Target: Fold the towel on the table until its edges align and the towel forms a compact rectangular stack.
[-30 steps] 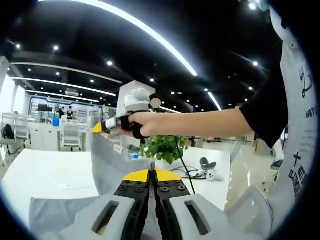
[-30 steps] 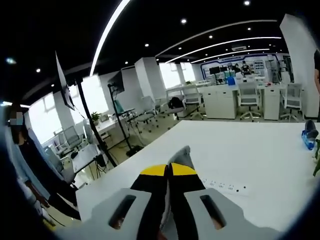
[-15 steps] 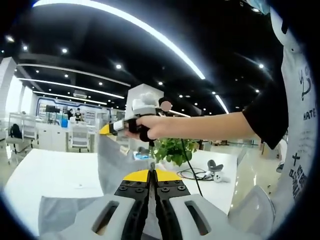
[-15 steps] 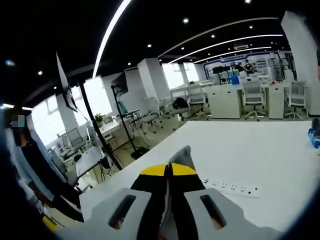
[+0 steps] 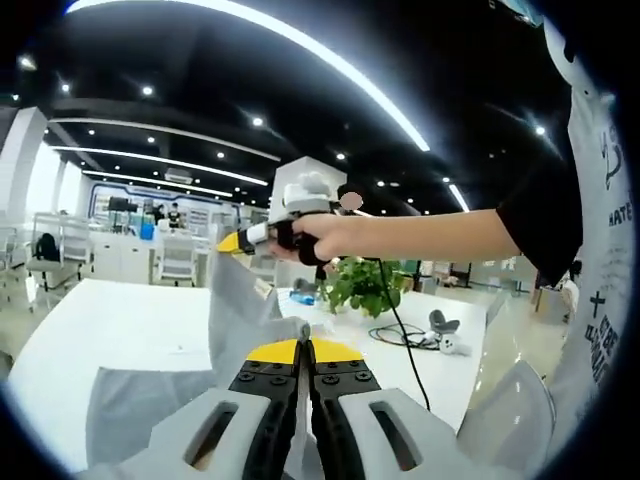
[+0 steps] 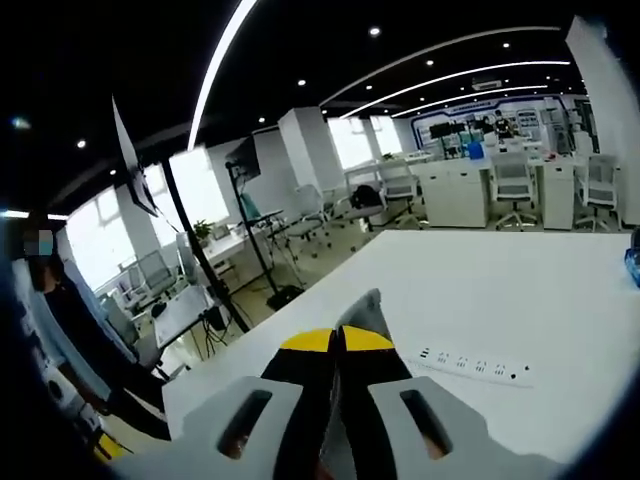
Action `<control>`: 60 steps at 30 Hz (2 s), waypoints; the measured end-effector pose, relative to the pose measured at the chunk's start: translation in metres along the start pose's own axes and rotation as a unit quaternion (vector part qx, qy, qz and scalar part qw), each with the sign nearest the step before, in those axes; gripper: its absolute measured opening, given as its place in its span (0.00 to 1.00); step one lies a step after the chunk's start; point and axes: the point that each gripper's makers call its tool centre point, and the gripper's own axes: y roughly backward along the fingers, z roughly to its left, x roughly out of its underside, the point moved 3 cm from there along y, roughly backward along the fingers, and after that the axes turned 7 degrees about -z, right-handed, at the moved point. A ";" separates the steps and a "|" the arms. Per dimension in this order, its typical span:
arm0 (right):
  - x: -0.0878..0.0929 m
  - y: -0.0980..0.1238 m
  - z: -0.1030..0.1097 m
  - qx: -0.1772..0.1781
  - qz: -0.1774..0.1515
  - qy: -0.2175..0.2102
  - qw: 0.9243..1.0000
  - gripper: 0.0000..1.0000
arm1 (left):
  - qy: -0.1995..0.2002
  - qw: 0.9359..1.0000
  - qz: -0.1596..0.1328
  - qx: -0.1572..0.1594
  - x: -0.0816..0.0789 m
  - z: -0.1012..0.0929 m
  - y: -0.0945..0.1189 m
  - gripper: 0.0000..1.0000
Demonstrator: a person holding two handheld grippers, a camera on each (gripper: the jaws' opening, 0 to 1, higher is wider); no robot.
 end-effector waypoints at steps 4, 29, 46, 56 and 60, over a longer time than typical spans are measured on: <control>0.007 -0.007 0.001 -0.002 0.005 -0.005 1.000 0.00 | 0.003 1.000 0.005 -0.016 0.005 0.008 0.007 0.02; 0.035 -0.053 0.025 -0.018 0.022 -0.014 0.999 0.00 | 0.026 0.994 0.005 -0.108 0.021 0.046 0.047 0.02; 0.051 -0.083 0.039 -0.026 0.033 -0.021 0.999 0.00 | 0.036 0.984 0.001 -0.175 0.031 0.071 0.073 0.02; 0.058 -0.101 0.050 -0.036 0.036 -0.023 0.998 0.00 | 0.033 0.978 0.000 -0.206 0.033 0.083 0.082 0.02; 0.060 -0.109 0.053 -0.040 0.037 -0.023 0.998 0.00 | 0.033 0.976 -0.001 -0.216 0.033 0.087 0.087 0.02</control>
